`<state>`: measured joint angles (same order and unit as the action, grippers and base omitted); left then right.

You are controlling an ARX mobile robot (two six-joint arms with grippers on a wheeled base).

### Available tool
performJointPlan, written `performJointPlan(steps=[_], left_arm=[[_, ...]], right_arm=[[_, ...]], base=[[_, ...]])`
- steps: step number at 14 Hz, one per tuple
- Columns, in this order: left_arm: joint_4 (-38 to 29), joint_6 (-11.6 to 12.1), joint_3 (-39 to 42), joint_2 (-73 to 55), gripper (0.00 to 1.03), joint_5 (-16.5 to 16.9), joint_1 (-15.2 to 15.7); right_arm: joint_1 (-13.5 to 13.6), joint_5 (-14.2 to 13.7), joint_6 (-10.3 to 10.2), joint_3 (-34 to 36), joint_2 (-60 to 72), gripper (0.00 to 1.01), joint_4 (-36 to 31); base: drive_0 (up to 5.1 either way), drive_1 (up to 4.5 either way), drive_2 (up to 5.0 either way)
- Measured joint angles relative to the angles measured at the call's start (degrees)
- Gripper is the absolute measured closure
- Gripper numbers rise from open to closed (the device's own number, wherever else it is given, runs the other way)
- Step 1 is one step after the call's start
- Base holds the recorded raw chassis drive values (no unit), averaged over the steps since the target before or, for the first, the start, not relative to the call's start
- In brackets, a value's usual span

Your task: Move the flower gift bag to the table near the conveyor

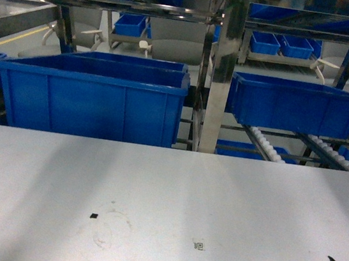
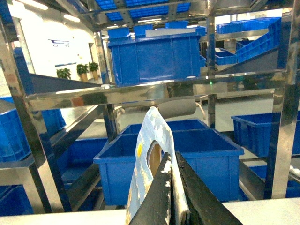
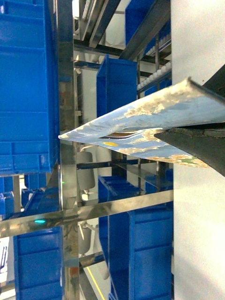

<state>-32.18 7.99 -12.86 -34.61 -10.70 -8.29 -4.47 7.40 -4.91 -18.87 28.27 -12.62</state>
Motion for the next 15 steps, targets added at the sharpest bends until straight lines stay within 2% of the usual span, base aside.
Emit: performJointPlan(steps=[2, 12, 13, 14, 15], left_arm=[[0.02, 0.02, 0.0, 0.0, 1.01, 0.42, -0.13], [-0.13, 0.0, 0.02, 0.11, 1.01, 0.66, -0.2], [-0.13, 0.02, 0.02, 0.11, 1.01, 0.63, -0.2], [-0.13, 0.02, 0.02, 0.11, 1.01, 0.61, -0.17], [-0.13, 0.02, 0.02, 0.11, 1.01, 0.61, -0.17]], right_arm=[[-0.04, -0.52, 0.04, 0.0, 0.24, 0.99, 0.26], [-0.04, -0.7, 0.02, 0.0, 0.13, 0.99, 0.17], [-0.04, -0.68, 0.02, 0.0, 0.13, 0.99, 0.17], [-1.16, 1.55, 0.04, 0.07, 1.01, 0.99, -1.05], [-4.61, 5.07, 0.07, 0.39, 3.63, 0.99, -5.16]], base=[[0.0, 0.0, 0.0], [-3.8, 4.68, -1.0], [0.0, 0.0, 0.0], [0.0, 0.0, 0.0], [0.0, 0.0, 0.0]])
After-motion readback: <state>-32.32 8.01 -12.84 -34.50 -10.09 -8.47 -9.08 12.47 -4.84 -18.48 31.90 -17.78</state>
